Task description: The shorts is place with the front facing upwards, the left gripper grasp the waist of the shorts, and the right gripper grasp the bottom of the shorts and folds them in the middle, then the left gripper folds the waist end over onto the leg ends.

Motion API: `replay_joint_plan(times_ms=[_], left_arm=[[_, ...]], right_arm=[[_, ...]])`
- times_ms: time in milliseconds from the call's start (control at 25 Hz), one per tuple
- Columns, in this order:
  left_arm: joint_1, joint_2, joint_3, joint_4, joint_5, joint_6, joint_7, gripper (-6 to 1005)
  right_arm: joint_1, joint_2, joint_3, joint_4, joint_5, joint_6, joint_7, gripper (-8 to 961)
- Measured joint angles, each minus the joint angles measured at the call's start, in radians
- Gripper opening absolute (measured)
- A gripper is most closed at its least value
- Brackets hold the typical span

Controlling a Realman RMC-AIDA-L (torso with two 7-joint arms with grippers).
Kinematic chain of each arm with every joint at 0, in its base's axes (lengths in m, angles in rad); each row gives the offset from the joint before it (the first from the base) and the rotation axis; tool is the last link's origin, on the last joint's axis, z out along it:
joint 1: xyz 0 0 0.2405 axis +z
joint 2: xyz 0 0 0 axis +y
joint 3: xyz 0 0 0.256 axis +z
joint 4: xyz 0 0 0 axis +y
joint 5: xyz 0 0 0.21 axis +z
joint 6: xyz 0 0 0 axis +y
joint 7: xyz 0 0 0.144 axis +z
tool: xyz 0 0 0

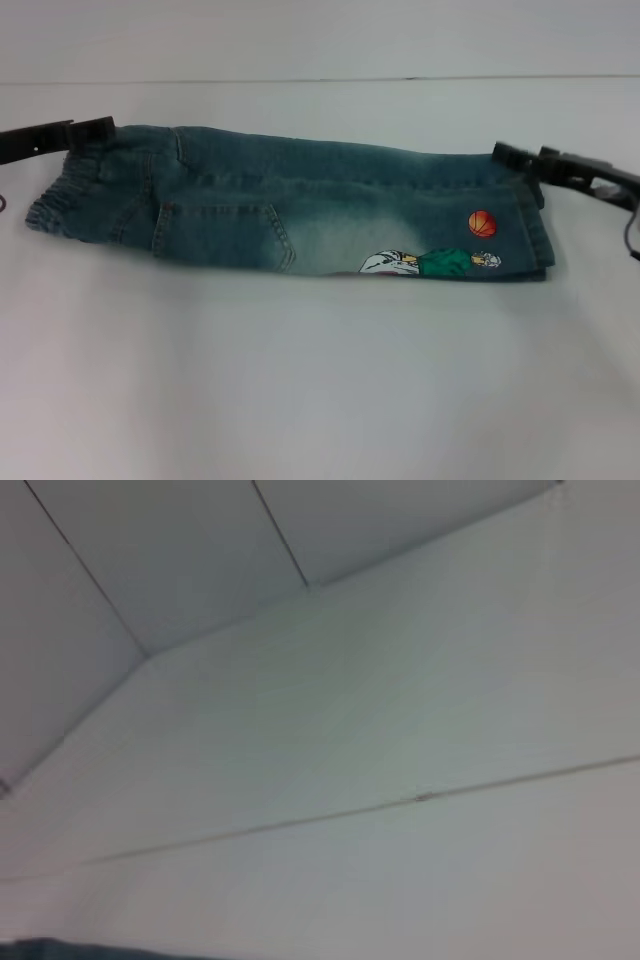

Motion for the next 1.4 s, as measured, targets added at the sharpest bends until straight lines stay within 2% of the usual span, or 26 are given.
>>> replay_joint_plan(times_ms=[280, 320, 520, 680, 800, 880, 1000, 1200, 1400], left_arm=[[0.047, 0.013, -0.027, 0.109, -0.058, 0.266, 0.022, 918], [0.047, 0.013, -0.027, 0.109, -0.058, 0.266, 0.022, 918], [0.064, 0.031, -0.119, 0.117, -0.166, 0.520, 0.130, 914], [0.066, 0.061, -0.148, 0.116, -0.143, 0.627, 0.139, 911], [0.064, 0.083, -0.184, 0.120, -0.093, 0.674, 0.138, 908], [0.060, 0.094, -0.211, 0.121, -0.043, 0.673, 0.140, 907], [0.052, 0.102, -0.224, 0.113, 0.064, 0.569, 0.141, 904], [0.023, 0.109, -0.218, 0.039, 0.216, 0.390, 0.125, 900], [-0.003, 0.103, -0.204, -0.021, 0.268, 0.287, 0.103, 897]], right_arm=[[-0.083, -0.015, 0.030, -0.135, 0.020, -0.247, 0.109, 938], [-0.094, -0.022, 0.038, -0.143, 0.029, -0.293, 0.118, 937], [-0.120, -0.056, 0.042, -0.144, 0.034, -0.465, 0.120, 930], [-0.127, -0.081, 0.004, -0.158, -0.031, -0.651, 0.076, 925], [-0.127, -0.088, -0.017, -0.186, -0.106, -0.808, 0.041, 922], [-0.128, -0.087, -0.023, -0.206, -0.146, -0.889, 0.035, 919], [-0.128, -0.082, -0.025, -0.224, -0.178, -0.950, 0.033, 915], [-0.128, -0.073, -0.026, -0.223, -0.186, -0.955, 0.025, 909], [-0.126, -0.062, -0.038, -0.218, -0.189, -0.943, 0.020, 903]])
